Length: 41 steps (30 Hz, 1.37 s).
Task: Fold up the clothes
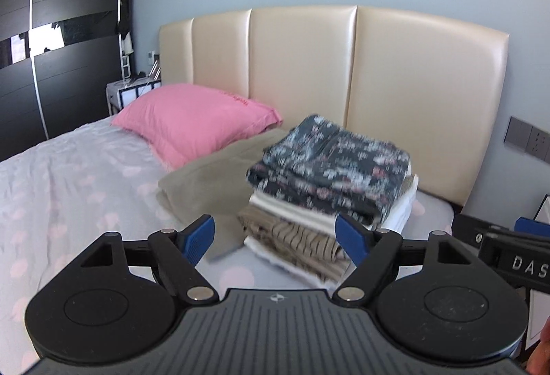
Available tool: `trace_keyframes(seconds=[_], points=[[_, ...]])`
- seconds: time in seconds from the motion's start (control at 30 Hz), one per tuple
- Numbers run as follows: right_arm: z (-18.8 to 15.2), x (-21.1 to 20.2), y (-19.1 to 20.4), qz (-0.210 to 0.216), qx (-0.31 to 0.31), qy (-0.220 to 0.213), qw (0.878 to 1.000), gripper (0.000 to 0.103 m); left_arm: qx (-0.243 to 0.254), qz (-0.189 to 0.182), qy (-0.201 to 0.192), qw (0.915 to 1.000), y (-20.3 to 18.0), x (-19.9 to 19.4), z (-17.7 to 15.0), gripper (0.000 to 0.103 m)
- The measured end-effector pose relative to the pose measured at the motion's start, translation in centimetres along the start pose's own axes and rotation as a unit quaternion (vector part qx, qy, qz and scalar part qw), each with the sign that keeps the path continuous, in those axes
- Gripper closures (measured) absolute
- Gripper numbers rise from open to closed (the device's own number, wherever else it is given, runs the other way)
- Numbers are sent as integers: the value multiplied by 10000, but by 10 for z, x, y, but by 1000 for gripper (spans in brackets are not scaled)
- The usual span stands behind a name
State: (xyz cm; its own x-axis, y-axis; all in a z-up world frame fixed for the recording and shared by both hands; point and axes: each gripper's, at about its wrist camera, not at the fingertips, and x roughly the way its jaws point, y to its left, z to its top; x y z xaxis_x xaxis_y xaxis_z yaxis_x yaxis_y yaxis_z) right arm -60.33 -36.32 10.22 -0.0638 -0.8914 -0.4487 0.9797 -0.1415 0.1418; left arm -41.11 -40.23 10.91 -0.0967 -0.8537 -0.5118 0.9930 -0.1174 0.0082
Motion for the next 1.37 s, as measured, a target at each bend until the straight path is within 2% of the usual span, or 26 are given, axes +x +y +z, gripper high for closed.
trace_keyframes(seconds=[0.23, 0.63, 1.37], points=[[-5, -6, 6, -35, -223, 24, 9997, 10, 123, 50, 182, 9997, -6, 1, -10, 26], [0, -10, 10, -29, -377, -160, 9992, 10, 192, -13, 166, 9997, -11, 2, -8, 26], [-6, -10, 17, 42, -455, -86, 9989, 10, 170, -44, 216, 9996, -8, -1, -12, 26]])
